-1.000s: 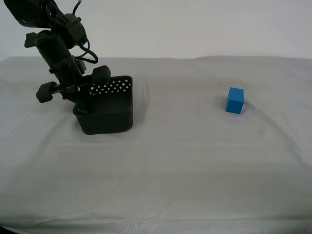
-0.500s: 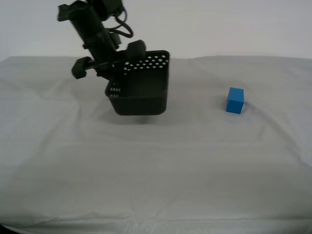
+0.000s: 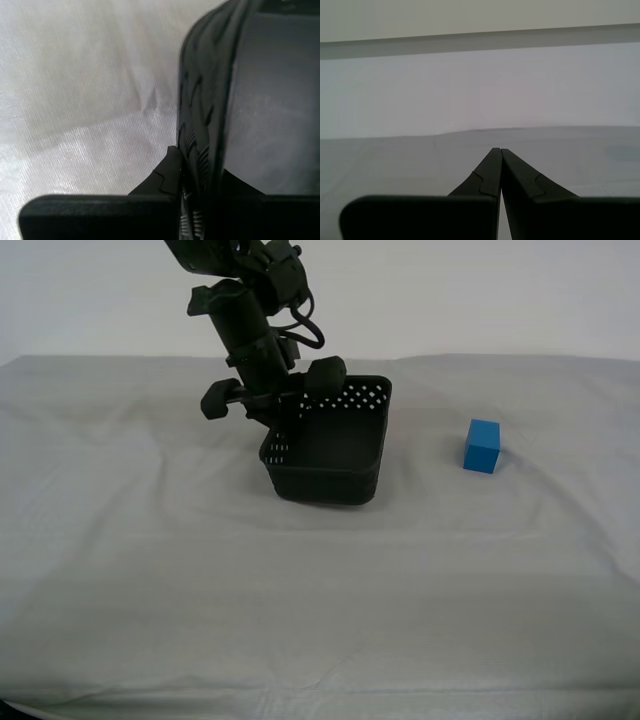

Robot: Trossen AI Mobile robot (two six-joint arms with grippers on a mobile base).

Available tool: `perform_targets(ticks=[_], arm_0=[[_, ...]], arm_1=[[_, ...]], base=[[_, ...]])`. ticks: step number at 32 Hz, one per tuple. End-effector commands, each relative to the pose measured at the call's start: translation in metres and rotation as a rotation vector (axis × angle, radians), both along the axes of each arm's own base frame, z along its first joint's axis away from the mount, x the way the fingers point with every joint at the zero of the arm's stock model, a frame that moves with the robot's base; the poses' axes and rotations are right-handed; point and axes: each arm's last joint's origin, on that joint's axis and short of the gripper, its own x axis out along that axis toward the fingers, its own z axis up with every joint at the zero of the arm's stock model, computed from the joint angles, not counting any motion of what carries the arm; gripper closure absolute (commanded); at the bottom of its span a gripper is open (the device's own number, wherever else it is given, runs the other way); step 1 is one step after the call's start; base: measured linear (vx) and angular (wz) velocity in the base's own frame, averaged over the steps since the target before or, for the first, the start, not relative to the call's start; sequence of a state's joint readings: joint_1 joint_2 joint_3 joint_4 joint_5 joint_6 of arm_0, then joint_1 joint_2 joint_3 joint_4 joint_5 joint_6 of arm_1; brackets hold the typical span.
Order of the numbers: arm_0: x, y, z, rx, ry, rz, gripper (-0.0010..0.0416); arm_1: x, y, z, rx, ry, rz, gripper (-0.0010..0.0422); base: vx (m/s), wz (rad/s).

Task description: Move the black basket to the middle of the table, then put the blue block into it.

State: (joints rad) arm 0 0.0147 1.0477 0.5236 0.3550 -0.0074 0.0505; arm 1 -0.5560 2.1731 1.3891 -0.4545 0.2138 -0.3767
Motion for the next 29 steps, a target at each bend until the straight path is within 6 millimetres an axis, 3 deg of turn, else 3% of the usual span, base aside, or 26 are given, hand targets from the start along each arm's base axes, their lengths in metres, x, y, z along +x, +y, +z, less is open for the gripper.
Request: perform_targets(ticks=[1, 4, 9, 15, 18, 19, 21, 22, 26, 29], arm_0=[[0.0, 0.0, 0.0, 0.007, 0.001, -0.002, 0.0406], [0.0, 0.0, 0.0, 0.023, 0.002, -0.004, 0.0405], [0.0, 0.0, 0.0, 0.027, 0.003, -0.005, 0.0406], [-0.001, 0.0, -0.006, 0.028, 0.067, -0.005, 0.0403], [-0.002, 0.001, -0.01, 0.035, 0.107, 0.029, 0.0403], [-0.003, 0.003, -0.012, 0.046, 0.14, 0.072, 0.0403], [-0.003, 0.004, -0.013, 0.05, 0.165, 0.078, 0.0402], [-0.004, 0.005, -0.015, 0.056, 0.218, 0.083, 0.0403], [-0.002, 0.008, -0.019, 0.175, 0.385, 0.082, 0.0402], [0.0, 0.011, -0.028, 0.22, 0.472, 0.088, 0.037]], arm_1=[[0.0, 0.0, 0.001, 0.0, -0.004, -0.019, 0.0412], [0.0, 0.001, 0.001, 0.007, -0.005, -0.035, 0.0406], [-0.001, 0.001, 0.001, 0.01, 0.0, -0.034, 0.032], [0.005, 0.001, 0.007, -0.001, -0.004, -0.009, 0.0126], [0.011, -0.001, 0.018, -0.005, -0.013, -0.008, 0.0078], [0.02, -0.003, 0.035, -0.014, -0.044, -0.024, 0.0043], [0.027, -0.006, 0.049, -0.025, -0.074, -0.034, 0.0028], [0.039, -0.009, 0.072, -0.052, -0.14, -0.045, 0.0014], [0.053, -0.01, 0.107, -0.043, -0.236, -0.08, 0.0014], [0.058, -0.005, 0.124, 0.037, -0.295, -0.094, 0.0014]], base=[[0.0, 0.0], [0.0, 0.0], [0.0, 0.0], [0.0, 0.0], [0.0, 0.0], [0.0, 0.0], [0.0, 0.0], [0.0, 0.0], [0.0, 0.0], [0.0, 0.0]])
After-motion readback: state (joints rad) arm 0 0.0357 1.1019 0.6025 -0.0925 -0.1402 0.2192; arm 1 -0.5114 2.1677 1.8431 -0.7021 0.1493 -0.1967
